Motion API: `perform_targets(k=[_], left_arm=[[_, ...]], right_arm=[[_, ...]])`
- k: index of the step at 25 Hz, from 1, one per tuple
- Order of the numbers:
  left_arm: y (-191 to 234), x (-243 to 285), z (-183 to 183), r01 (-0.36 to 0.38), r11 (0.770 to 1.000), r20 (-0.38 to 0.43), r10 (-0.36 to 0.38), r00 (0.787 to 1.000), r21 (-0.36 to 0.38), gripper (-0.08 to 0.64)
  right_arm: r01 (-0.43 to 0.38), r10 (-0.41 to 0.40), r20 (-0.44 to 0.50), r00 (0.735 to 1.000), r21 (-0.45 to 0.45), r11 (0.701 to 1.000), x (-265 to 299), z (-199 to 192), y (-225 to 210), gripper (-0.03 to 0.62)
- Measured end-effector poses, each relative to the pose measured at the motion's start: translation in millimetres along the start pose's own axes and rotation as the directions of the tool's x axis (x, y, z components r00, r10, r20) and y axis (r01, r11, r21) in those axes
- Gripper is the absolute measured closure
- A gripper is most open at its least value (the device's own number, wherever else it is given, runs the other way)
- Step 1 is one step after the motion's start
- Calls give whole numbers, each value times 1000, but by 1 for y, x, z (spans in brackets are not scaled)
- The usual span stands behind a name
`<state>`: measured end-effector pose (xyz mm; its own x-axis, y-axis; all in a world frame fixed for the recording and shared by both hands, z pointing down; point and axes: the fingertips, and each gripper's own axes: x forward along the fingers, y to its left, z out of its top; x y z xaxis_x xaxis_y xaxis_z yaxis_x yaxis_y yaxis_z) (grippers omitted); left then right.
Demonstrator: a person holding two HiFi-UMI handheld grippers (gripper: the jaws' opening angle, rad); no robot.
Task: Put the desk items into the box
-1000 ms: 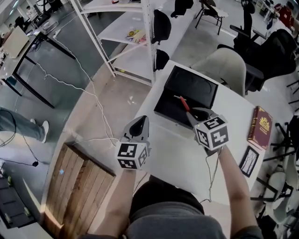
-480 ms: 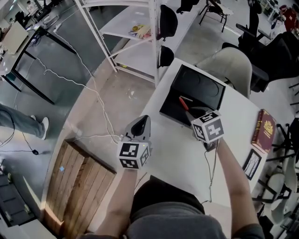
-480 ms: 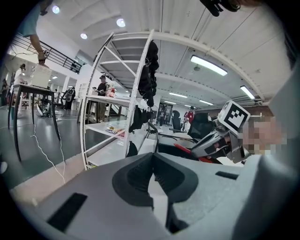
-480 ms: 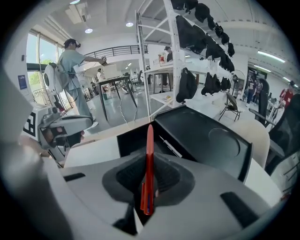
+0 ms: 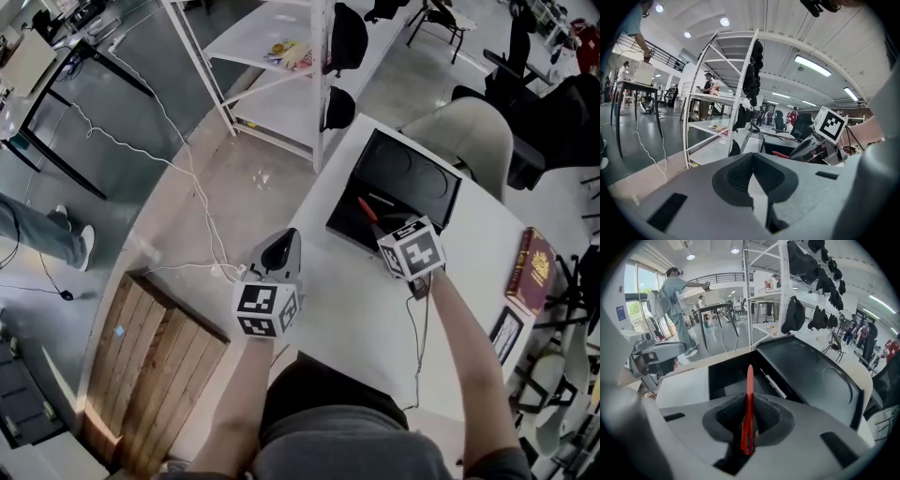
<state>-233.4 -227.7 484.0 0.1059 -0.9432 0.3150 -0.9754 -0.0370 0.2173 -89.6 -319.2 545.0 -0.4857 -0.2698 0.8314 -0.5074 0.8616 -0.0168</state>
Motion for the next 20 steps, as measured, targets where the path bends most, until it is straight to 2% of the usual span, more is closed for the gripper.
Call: perform_targets(k=[20], left_arm=[[16,5,-9,-17,1000,-27,17,999,-19,554]], right_arm=[[1,-6,-116,993,-40,999,34,-13,1,538]])
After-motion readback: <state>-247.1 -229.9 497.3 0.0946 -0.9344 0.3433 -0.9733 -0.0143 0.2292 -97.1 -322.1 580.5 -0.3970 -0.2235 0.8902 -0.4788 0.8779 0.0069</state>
